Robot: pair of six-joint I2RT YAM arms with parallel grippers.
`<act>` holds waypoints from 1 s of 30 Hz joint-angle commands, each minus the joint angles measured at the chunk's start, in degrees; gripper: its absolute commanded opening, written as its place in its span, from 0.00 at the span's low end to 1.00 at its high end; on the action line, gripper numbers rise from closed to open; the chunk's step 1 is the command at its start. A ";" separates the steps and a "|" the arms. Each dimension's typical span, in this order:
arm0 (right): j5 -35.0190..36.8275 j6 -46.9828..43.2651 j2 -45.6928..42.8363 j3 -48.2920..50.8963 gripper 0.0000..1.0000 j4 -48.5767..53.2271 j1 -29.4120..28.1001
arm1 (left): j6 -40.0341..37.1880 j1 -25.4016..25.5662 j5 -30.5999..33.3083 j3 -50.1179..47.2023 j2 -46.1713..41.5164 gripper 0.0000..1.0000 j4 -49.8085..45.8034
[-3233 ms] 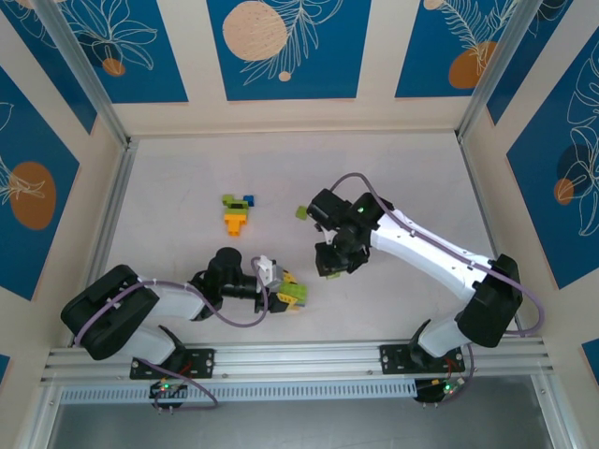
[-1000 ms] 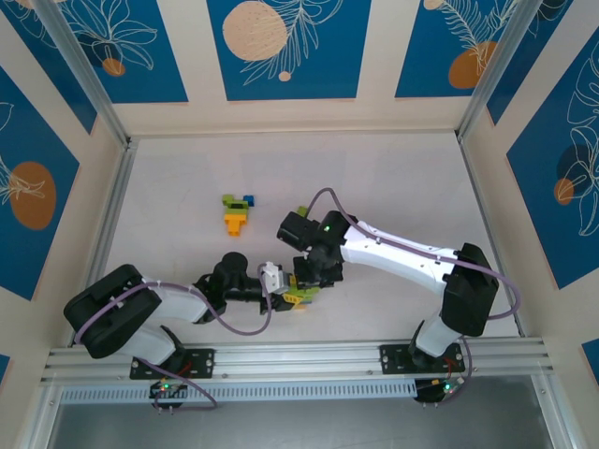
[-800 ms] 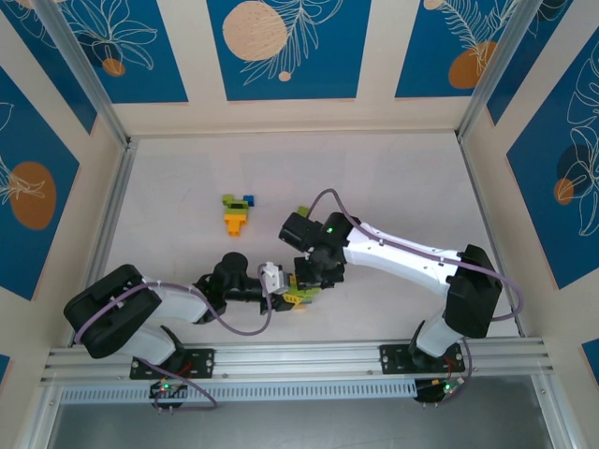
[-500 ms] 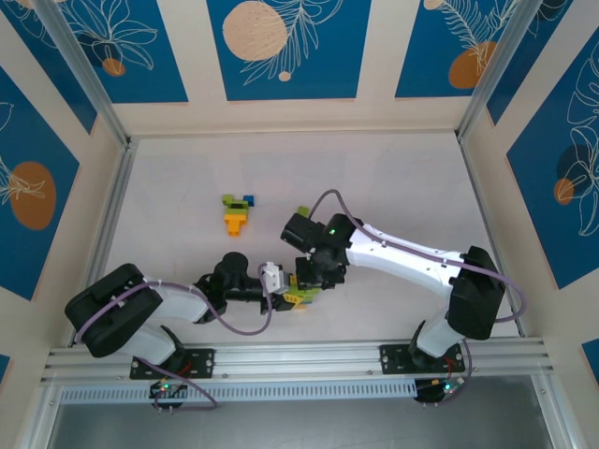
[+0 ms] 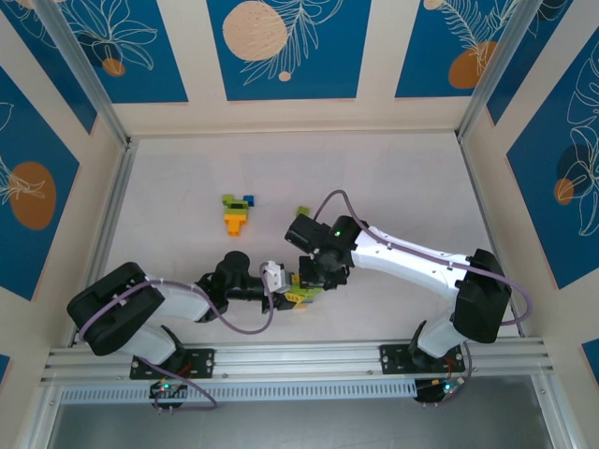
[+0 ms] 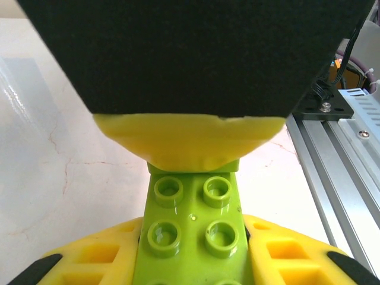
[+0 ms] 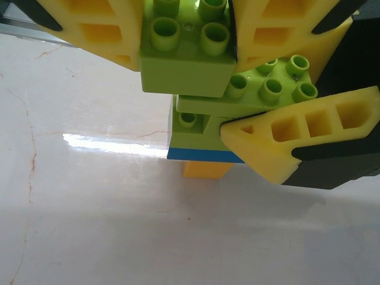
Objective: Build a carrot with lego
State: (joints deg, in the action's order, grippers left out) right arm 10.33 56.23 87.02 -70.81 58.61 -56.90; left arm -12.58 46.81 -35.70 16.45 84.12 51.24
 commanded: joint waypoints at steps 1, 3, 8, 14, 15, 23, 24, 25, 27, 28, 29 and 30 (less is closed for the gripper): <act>2.04 0.65 1.68 2.47 0.29 4.29 0.39 | -2.25 0.37 4.41 -0.12 2.24 0.36 -5.54; 2.04 -0.33 1.84 2.36 0.29 4.73 0.58 | -2.21 0.30 4.37 -0.19 2.19 0.36 -5.54; 0.87 -1.73 2.23 2.50 0.29 4.79 1.06 | -2.23 0.35 4.44 -0.10 2.24 0.35 -5.62; 0.53 -1.78 2.47 2.55 0.30 4.50 0.96 | -2.23 0.35 4.68 -0.01 2.32 0.35 -5.88; 0.48 -1.82 2.46 2.37 0.30 4.50 0.96 | -2.26 0.31 4.67 0.07 2.44 0.35 -5.96; 1.10 -3.80 2.28 -1.31 0.40 4.24 0.37 | -2.37 0.42 4.84 0.56 3.06 0.35 -6.50; 1.14 -4.01 2.19 -1.69 0.42 4.02 0.23 | -2.40 0.39 4.81 0.60 3.07 0.35 -6.54; 1.18 -4.26 2.06 -2.00 0.45 3.73 0.19 | -2.39 0.39 4.84 0.62 3.03 0.35 -6.51; 1.26 -4.58 1.77 -2.53 0.49 3.22 0.04 | -2.42 0.41 4.83 0.61 3.07 0.35 -6.58; 1.27 -4.89 1.55 -2.80 0.52 2.95 -0.06 | -2.40 0.39 4.82 0.61 3.12 0.35 -6.60; 1.32 -5.06 1.19 -2.98 0.55 2.68 -0.20 | -2.45 0.40 4.85 0.69 3.21 0.35 -6.60; 1.51 -5.22 0.82 -3.17 0.57 2.41 -0.24 | -2.41 0.39 4.84 0.69 3.23 0.35 -6.68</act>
State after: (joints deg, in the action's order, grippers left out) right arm 11.62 52.21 88.40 -72.10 60.23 -56.62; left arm -12.62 46.96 -34.61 17.63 85.27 51.24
